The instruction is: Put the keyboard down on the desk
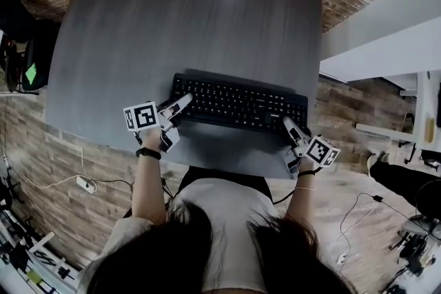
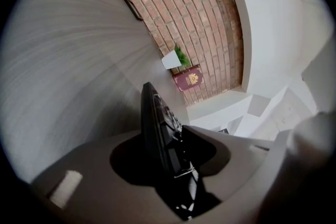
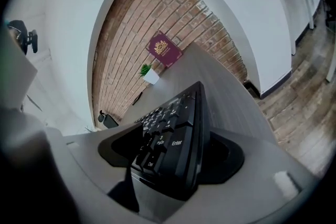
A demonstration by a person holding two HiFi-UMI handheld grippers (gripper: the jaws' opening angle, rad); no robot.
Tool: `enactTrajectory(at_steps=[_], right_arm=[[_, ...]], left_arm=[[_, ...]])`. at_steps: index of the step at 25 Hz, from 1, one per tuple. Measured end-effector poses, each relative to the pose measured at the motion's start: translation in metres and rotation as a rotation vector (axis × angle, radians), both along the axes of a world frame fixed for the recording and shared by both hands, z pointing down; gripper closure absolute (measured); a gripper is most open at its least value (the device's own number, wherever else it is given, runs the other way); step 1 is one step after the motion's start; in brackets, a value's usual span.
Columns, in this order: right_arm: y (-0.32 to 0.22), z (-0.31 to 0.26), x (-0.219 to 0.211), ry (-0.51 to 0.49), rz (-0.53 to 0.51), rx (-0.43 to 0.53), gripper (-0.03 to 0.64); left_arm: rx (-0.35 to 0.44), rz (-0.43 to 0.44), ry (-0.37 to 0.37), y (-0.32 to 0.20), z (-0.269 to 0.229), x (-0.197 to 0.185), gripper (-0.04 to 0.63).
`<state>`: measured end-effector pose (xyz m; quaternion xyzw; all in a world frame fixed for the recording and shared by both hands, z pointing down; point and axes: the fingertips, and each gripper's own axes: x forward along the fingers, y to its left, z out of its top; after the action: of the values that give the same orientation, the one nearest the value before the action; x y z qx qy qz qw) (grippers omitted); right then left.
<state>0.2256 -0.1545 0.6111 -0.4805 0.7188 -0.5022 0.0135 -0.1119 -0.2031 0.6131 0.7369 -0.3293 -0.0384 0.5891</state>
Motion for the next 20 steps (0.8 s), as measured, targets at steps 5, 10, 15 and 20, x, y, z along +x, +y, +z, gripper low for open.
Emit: enactTrajectory(at_steps=[5,10,15,20], right_arm=[[0.002,0.009,0.002,0.014,0.023,-0.04,0.318],[-0.001,0.013,0.006,0.027,0.034,-0.082,0.318],[-0.003,0.012,0.004,0.049,0.028,-0.11,0.316],[-0.003,0.014,0.003,0.064,0.045,-0.125,0.313]], left_arm=[[-0.021,-0.017,-0.047,0.001,0.011,-0.001,0.41],[-0.056,-0.053,-0.089,0.001,0.024,-0.002,0.393],[-0.073,-0.076,-0.161,0.001,0.03,-0.009,0.361],[-0.069,-0.102,-0.23,0.0,0.03,-0.016,0.342]])
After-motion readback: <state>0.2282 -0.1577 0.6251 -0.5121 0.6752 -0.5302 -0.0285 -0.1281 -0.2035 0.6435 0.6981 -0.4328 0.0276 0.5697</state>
